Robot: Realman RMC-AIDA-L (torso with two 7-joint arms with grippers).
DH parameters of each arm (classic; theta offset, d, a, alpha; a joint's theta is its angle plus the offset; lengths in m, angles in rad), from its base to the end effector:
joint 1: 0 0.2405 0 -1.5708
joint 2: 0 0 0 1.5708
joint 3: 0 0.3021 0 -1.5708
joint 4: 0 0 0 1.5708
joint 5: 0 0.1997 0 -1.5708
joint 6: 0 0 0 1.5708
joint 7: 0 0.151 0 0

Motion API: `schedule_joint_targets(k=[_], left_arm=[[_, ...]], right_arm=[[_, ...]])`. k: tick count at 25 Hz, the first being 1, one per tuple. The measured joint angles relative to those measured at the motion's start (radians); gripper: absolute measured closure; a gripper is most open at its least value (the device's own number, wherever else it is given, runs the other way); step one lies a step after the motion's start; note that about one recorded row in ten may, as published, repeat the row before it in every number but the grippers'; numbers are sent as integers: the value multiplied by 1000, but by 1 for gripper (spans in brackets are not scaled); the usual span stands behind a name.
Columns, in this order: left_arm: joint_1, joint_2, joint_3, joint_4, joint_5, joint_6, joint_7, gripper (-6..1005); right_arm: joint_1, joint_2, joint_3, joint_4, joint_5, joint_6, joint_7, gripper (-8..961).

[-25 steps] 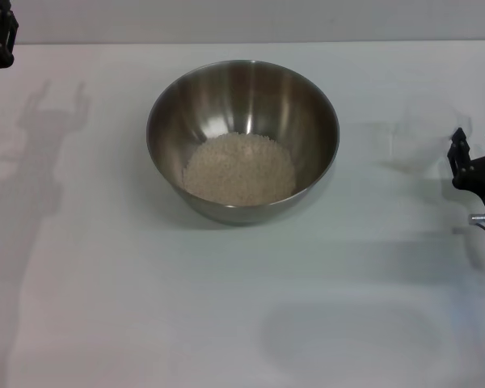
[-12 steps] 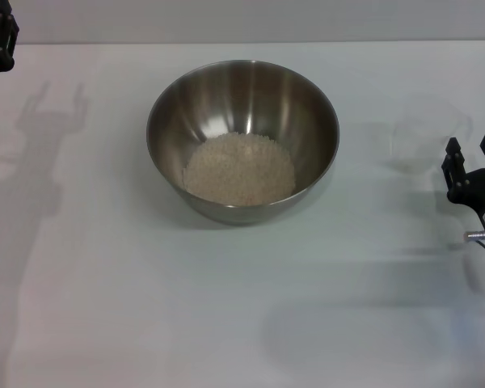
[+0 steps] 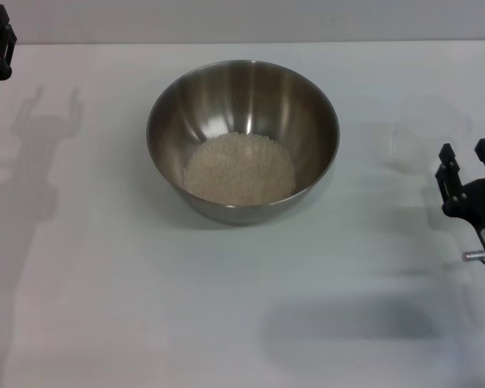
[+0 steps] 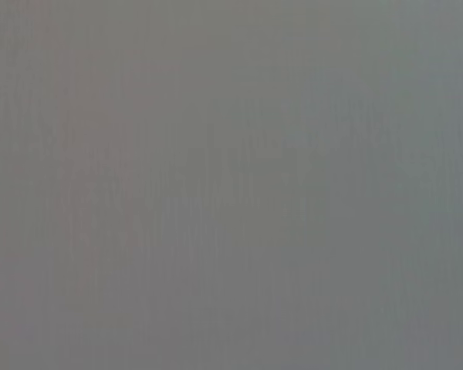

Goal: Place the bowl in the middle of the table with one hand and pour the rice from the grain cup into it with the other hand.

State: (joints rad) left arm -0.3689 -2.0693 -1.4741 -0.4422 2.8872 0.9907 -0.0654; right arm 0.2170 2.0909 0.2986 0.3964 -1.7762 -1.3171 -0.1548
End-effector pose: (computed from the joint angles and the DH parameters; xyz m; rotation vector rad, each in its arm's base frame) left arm -0.3338 0.3792 0.0072 -1.5306 -0.3937 -0.6839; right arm 0.3601 0.2554 -0.0752 -1.5801 0.5578 0.6317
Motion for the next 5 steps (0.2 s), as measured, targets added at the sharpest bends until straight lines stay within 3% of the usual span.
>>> schedule_joint_targets(k=[5], left_arm=[[10, 1, -1, 2, -2, 6, 0, 442]], right_arm=[[-44, 0, -8, 21, 6, -112, -84, 483]])
